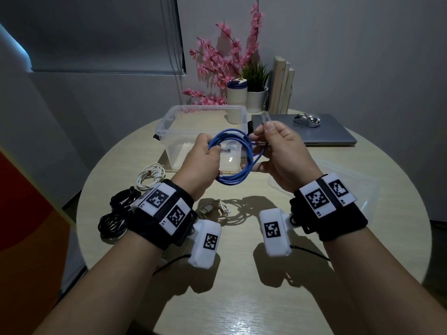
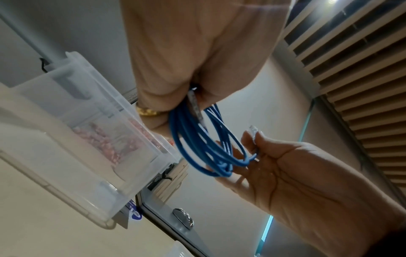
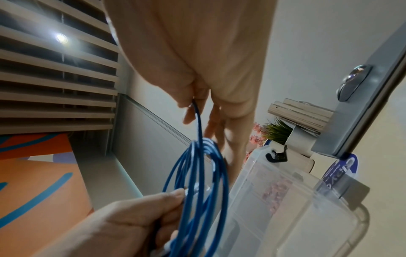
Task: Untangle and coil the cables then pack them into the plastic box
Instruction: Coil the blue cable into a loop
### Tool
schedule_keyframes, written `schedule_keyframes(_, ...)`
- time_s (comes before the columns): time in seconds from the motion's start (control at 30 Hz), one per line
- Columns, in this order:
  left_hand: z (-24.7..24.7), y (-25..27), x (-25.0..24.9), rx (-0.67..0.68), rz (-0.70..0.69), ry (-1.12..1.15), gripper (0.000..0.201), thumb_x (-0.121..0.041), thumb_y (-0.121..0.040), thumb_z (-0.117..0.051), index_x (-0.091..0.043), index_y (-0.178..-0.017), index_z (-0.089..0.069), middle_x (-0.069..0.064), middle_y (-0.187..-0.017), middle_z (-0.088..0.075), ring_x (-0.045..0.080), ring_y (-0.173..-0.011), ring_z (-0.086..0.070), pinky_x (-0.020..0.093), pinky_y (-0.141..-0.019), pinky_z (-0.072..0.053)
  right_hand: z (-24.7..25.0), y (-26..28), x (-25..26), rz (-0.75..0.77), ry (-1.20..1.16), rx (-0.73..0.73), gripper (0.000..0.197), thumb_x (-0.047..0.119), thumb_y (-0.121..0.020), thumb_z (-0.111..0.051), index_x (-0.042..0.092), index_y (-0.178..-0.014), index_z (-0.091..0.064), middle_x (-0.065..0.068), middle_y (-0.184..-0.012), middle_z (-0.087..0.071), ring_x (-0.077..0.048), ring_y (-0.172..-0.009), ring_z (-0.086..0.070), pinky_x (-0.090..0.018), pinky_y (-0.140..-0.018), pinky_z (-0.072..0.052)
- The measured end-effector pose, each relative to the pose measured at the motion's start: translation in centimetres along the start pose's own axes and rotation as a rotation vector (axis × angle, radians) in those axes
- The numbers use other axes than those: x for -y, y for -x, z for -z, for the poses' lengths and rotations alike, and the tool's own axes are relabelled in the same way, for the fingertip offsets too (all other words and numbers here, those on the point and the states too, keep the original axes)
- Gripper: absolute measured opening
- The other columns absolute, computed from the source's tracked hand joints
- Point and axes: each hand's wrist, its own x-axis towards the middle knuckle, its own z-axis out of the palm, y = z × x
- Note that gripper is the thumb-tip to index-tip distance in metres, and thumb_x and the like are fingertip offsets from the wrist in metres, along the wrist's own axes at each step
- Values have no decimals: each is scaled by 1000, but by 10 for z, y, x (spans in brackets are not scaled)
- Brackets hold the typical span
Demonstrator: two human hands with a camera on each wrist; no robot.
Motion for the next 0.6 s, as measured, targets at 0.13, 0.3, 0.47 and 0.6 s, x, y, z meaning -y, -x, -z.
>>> schedule_keyframes(0.13, -1, -3, 5, -70, 62, 19, 14, -19, -100, -33, -25, -90, -43, 1, -77, -42, 17, -66, -40, 33, -63, -37, -3, 1, 2, 25, 60, 59, 22, 25, -98, -47, 17, -86, -63, -7, -95, -64, -17, -92, -61, -58, -77, -52)
schedule_keyframes(0.3, -5, 2, 1, -26, 23, -2, 11, -19, -101, -34, -22, -95, -43, 2, -77, -44, 17, -65, -43, 35, -65, -41, -6, 1, 2, 34, 130, 68, 17, 29, -92, -55, 19, -95, -69, -13, -98, -64, -22, -87, -59, -45, -66, -56)
schedule_keyframes(0.47, -12, 13, -8, 53, -152, 34, 13, -31, -101, -39, -21, -95, -45, -3, -72, -45, 15, -63, -43, 37, -62, -43, -4, -4, -5, 21, 56, -10, 23, 27, -98, -49, 14, -109, -64, -9, -86, -64, -16, -59, -63, -30, -51, -53)
schedule_keyframes(0.6, -17, 17, -13, 65, -158, 175, 25, -37, -102, -33, -22, -86, -44, -3, -67, -39, 10, -55, -39, 31, -57, -40, -1, -7, -6, 47, 39, -80, 24, 24, -101, -44, 11, -104, -63, -3, -56, -50, -10, -40, -42, -22, -43, -39)
